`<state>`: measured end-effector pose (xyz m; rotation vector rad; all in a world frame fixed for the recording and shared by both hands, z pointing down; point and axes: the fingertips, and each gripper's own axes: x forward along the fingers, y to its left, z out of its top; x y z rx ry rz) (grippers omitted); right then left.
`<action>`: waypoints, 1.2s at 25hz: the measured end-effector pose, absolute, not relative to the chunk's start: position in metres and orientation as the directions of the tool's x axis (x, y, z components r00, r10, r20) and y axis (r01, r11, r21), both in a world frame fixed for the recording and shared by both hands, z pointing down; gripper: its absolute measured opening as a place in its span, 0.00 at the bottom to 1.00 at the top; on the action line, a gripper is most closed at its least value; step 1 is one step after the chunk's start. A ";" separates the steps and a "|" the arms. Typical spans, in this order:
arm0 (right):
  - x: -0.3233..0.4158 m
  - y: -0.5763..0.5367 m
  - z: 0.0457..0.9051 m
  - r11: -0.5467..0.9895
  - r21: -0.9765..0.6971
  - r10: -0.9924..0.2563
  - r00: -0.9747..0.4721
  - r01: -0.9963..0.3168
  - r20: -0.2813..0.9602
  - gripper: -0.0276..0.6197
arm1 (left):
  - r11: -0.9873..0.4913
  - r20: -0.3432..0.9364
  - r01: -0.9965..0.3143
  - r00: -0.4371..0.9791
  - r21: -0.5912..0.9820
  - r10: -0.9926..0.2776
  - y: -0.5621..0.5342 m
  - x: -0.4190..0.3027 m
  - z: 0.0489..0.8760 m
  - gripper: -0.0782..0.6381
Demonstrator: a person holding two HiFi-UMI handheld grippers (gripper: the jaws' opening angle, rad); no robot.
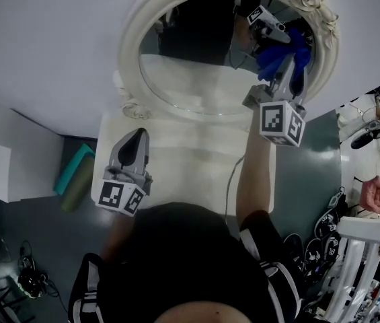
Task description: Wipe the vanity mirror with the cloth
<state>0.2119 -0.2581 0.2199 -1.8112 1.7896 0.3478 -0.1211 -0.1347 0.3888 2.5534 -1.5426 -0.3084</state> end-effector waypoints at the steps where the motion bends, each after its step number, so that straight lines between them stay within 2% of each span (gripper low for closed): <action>1: 0.211 -0.258 0.218 0.051 -0.207 -0.829 0.074 -0.977 -0.554 0.14 | -0.462 -0.100 -0.857 0.451 0.228 -0.887 -0.134 -0.122 0.389 0.12; 8: 0.196 -0.257 0.192 0.062 -0.124 -0.825 0.019 -0.990 -0.565 0.14 | -0.454 -0.090 -0.859 0.446 0.237 -0.890 -0.133 -0.121 0.393 0.12; 18: 0.127 -0.263 0.146 0.003 0.268 -0.836 -0.150 -0.963 -0.527 0.14 | -0.436 -0.087 -0.865 0.428 0.248 -0.900 -0.136 -0.131 0.396 0.12; 26: 0.062 -0.264 0.155 -0.031 0.578 -0.806 -0.322 -0.816 -0.497 0.14 | -0.431 -0.078 -0.865 0.426 0.256 -0.901 -0.138 -0.135 0.400 0.12; 30: 0.026 -0.273 0.213 -0.001 0.743 -0.873 -0.362 -0.669 -0.328 0.14 | -0.433 -0.088 -0.863 0.426 0.261 -0.900 -0.138 -0.134 0.399 0.12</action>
